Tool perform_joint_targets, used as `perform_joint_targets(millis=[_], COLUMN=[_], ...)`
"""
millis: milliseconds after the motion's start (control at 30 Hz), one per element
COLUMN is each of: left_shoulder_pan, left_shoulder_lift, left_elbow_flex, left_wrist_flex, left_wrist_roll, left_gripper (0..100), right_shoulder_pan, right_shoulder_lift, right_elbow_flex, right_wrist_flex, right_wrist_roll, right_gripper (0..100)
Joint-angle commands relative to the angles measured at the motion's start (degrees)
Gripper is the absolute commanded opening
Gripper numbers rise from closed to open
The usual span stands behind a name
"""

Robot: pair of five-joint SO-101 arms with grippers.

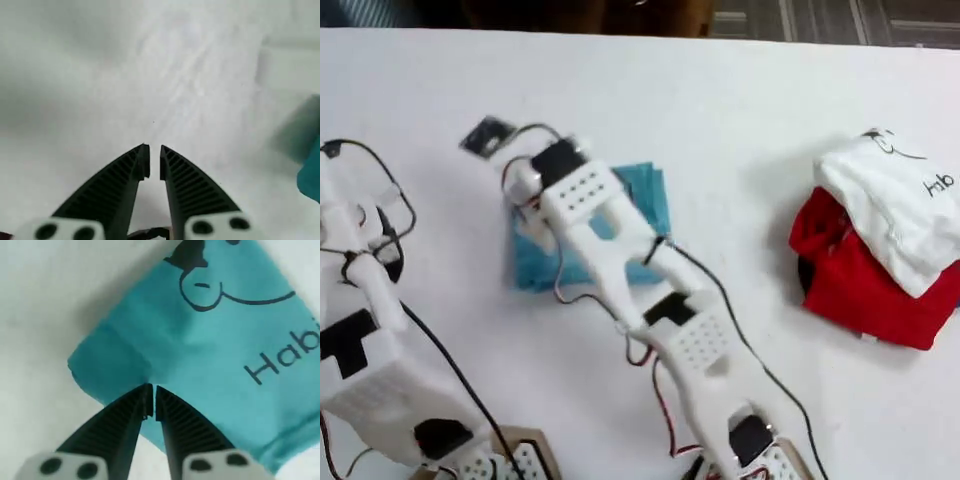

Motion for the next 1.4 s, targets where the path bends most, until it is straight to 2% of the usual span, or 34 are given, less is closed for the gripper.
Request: perform_joint_targets(millis=[0, 367, 667, 867, 1000, 1167, 1367], left_shoulder_pan=[-0.79, -0.79, -0.79, -0.7, -0.79, -0.62, -0.44], left_shoulder_lift=[-2.99, -2.9, -2.9, -2.99, -2.99, -2.9, -2.9], left_elbow_flex=[-0.22, -0.22, -0.13, 3.21, 9.19, 17.01, 25.19], left_wrist_flex=[0.53, 0.53, 0.53, 0.0, -2.9, -9.41, -17.14], left_wrist_roll=[-0.26, 0.0, 0.09, 0.09, 0.09, 0.09, 0.09], left_gripper=[6, 6, 6, 6, 6, 6, 6], right_shoulder_pan=[-0.57, -3.65, -0.48, -0.4, -1.36, -1.19, 2.42], right_shoulder_lift=[1.98, 9.1, -0.66, 1.45, 7.6, 15.6, 11.12], right_elbow_flex=[-1.85, -1.85, -12.4, -13.63, -13.71, -14.07, -19.78], right_wrist_flex=[-0.31, 0.04, 4.26, -1.27, -5.76, -6.46, -0.48], right_wrist_roll=[0.0, 2.29, 2.9, 5.27, 5.63, 5.8, 5.71], right_gripper=[2.0, 2.1, 2.1, 2.1, 2.1, 2.1, 2.1])
